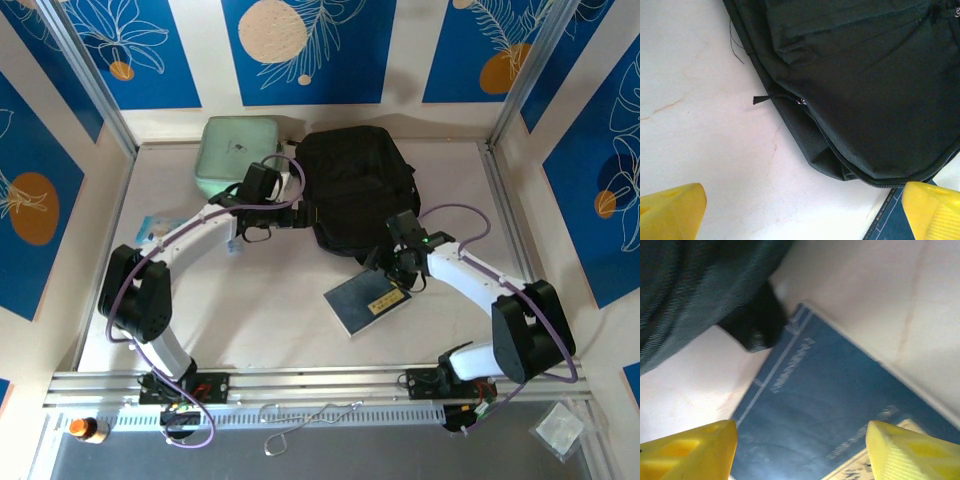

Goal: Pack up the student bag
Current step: Move the book to the center of the table.

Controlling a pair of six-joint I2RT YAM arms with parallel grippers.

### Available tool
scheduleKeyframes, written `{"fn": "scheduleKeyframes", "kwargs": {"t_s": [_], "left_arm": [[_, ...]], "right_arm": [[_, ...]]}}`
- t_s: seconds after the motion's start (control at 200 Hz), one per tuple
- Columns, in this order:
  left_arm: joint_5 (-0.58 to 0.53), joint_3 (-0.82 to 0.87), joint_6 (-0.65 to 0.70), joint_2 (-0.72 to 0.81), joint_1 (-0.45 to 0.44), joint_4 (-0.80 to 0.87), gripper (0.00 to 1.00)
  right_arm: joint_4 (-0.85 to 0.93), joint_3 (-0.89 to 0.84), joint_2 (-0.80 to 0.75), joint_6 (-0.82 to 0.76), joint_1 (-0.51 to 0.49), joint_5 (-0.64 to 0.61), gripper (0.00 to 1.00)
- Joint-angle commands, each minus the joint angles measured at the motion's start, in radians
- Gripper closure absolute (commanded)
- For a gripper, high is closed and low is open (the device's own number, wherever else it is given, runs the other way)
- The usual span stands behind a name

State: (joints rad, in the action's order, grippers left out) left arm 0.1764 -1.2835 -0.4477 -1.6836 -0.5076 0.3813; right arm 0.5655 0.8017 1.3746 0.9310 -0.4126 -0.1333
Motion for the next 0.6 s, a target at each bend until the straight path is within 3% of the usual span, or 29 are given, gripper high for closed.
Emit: {"fn": "scheduleKeyframes", "kwargs": {"t_s": [0.0,0.19,0.405,0.595], "left_arm": [[0.059,0.031,-0.015,0.007,0.007,0.001,0.00],[0.065,0.081,-0.014,0.023,0.007,0.012,0.00],[0.003,0.151,0.010,0.078,0.017,0.041,0.00],[-0.061,0.245,-0.002,0.167,0.066,0.036,0.00]], "right_arm": [[0.011,-0.009,0.024,-0.046,-0.006,-0.045,0.30],[-0.026,0.006,0.124,-0.032,-0.095,-0.049,0.31],[-0.073,0.033,0.212,0.004,-0.227,-0.031,0.33],[-0.148,0.090,0.272,-0.055,-0.338,-0.020,0.34]]}}
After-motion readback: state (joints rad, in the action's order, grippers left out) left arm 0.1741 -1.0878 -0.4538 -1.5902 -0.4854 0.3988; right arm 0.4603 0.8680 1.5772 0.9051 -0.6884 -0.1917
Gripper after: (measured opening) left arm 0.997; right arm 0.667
